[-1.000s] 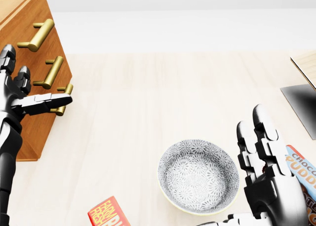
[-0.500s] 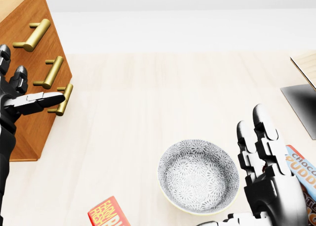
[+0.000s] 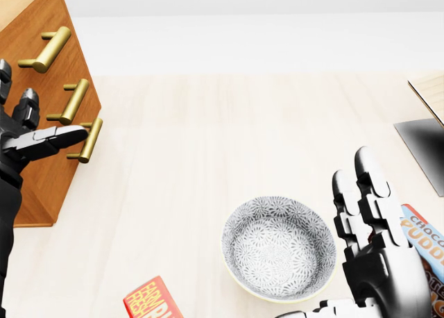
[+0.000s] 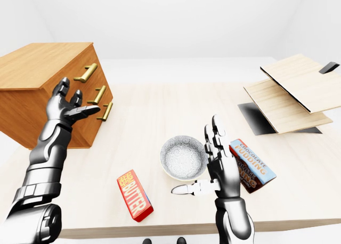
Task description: Close the top drawer of the cabinet and put the bowl on top of it.
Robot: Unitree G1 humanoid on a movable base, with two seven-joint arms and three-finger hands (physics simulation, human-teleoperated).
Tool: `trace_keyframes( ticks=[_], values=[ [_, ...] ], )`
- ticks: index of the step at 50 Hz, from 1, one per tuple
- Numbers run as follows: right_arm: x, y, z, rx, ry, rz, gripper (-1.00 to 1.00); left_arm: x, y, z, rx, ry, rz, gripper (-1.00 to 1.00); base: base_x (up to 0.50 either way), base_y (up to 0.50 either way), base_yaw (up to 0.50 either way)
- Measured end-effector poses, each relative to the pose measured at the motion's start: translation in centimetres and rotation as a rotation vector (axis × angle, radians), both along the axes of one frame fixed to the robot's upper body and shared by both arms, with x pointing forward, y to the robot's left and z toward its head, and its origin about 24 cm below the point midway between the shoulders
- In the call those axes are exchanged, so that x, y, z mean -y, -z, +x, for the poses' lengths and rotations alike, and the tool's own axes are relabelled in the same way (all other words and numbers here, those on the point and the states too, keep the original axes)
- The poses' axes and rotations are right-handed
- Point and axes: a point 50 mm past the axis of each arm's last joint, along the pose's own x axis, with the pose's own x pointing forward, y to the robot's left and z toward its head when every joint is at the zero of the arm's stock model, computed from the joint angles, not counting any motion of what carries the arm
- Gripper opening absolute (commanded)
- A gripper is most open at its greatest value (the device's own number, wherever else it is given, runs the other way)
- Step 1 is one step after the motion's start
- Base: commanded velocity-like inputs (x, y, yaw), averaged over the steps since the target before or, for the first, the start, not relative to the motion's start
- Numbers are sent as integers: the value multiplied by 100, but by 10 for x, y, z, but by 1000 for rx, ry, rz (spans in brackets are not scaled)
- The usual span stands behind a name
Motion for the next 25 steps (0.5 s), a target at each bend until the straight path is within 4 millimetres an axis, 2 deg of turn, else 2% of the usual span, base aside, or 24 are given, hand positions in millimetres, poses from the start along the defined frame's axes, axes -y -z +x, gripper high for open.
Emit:
trace_keyframes(
  ticks=[10,17,25],
  values=[
    [1,0,0,0,1,1,100,2,-14,-15,87,-18,47,100,0,0,0],
    [1,0,0,1,2,2,100,17,-33,-34,211,-1,95,100,0,0,0],
    [1,0,0,1,3,3,100,35,-44,-54,308,34,130,100,0,0,0]
  ],
)
